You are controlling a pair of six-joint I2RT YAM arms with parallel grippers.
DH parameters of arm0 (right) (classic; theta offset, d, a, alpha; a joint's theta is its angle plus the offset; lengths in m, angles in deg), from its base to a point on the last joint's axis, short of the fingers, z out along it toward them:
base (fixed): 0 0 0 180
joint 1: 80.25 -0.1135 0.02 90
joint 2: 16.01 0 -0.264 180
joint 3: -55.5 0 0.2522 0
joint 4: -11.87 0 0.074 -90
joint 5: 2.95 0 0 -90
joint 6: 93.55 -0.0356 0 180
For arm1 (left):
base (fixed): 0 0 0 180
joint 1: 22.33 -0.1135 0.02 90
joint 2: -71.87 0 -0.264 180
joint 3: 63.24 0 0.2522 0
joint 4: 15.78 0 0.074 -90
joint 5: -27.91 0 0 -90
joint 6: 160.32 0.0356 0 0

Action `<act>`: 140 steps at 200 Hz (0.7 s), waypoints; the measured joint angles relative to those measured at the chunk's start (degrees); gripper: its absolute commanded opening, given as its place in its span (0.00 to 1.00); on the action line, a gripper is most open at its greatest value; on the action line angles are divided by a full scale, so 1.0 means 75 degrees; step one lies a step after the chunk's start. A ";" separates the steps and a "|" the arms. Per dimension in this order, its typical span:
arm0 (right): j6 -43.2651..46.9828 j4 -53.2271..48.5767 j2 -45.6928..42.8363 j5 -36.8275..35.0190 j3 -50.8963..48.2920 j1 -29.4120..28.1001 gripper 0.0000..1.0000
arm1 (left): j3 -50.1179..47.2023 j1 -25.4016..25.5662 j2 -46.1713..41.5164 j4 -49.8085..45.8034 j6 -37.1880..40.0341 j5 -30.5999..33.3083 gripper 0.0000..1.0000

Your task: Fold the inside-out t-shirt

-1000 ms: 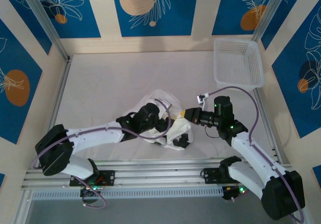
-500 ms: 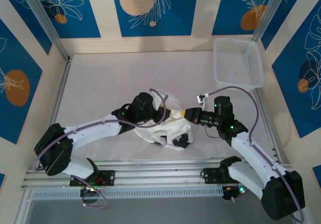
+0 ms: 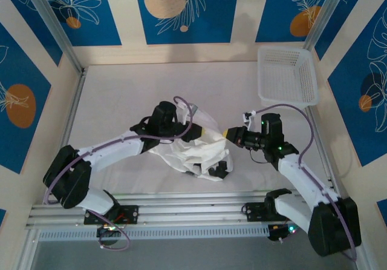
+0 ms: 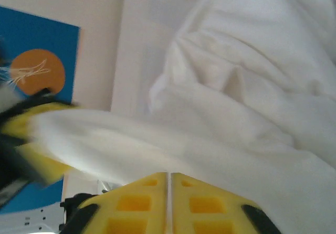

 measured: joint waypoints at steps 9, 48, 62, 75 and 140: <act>0.0105 -0.0245 0.0259 0.0093 0.0117 -0.0012 0.34 | 0.0192 0.0032 -0.0012 -0.0041 -0.0184 -0.0274 0.00; 0.0399 -0.0933 -0.1271 -0.0828 0.0338 -0.0408 0.36 | 0.0469 0.0079 -0.0128 -0.0402 -0.0425 -0.0647 0.00; 0.0650 -0.1046 -0.2384 -0.1874 0.0350 -0.1204 0.33 | 0.0504 0.0079 -0.0128 -0.0586 -0.0463 -0.0688 0.00; 0.0970 -0.1224 -0.3037 -0.2882 0.0425 -0.2261 0.28 | 0.0589 0.0079 -0.0119 -0.0758 -0.0463 -0.0691 0.00; 0.2486 -0.1014 -0.1530 -0.7152 0.0629 -0.6213 0.34 | 0.1032 0.0079 -0.0099 -0.1093 -0.0466 -0.0659 0.00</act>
